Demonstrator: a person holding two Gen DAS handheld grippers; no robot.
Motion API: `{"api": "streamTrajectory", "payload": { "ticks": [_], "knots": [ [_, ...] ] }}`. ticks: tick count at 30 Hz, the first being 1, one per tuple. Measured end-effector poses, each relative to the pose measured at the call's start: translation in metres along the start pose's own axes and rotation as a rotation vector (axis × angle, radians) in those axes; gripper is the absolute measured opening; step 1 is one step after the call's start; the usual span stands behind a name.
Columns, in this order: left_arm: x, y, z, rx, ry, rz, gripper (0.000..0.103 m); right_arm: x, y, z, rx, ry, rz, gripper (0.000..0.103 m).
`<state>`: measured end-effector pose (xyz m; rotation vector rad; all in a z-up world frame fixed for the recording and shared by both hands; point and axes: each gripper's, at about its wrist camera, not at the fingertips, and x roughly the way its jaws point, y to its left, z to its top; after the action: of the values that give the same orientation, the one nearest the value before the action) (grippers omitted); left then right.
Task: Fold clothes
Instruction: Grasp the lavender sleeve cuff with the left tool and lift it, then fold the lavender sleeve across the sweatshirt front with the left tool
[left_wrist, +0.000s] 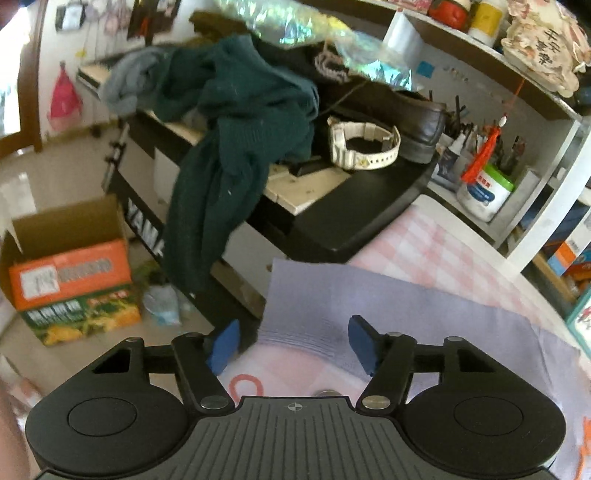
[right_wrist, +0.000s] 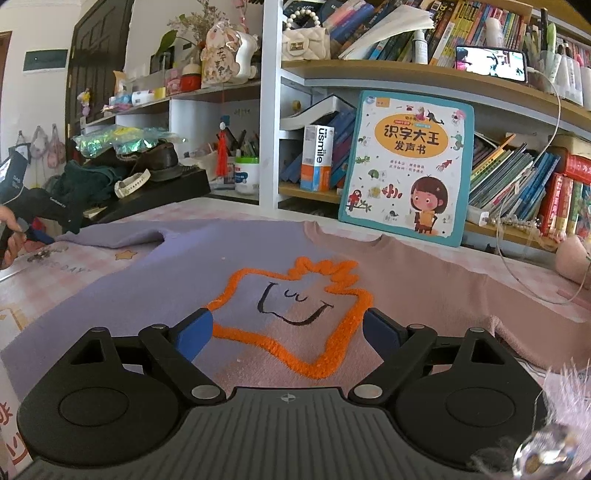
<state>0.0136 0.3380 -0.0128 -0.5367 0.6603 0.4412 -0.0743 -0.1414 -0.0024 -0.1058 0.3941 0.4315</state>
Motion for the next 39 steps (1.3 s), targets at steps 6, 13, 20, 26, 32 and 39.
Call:
{"api": "streamTrajectory", "payload": {
  "ticks": [6,13,20,26,32,39],
  "knots": [
    [-0.004,0.002,0.003,0.003,-0.063,-0.029,0.012,0.002,0.0,0.0,0.0,0.009,-0.007,0.088],
    [-0.033,-0.018,0.013,0.048,-0.15,-0.099,0.01,0.002,0.0,0.0,-0.005,0.011,-0.007,0.088],
    [-0.086,-0.089,0.022,0.131,-0.255,-0.316,0.01,0.001,-0.008,-0.005,0.011,0.078,-0.049,0.094],
    [-0.114,-0.174,0.021,0.229,-0.286,-0.523,0.009,-0.015,-0.027,-0.015,0.059,0.106,-0.085,0.094],
    [-0.112,-0.255,-0.001,0.309,-0.255,-0.7,0.009,-0.004,-0.031,-0.018,0.089,0.187,-0.052,0.096],
    [-0.094,-0.331,-0.048,0.394,-0.168,-0.778,0.009,-0.002,-0.038,-0.02,0.131,0.201,-0.029,0.096]
  ]
}}
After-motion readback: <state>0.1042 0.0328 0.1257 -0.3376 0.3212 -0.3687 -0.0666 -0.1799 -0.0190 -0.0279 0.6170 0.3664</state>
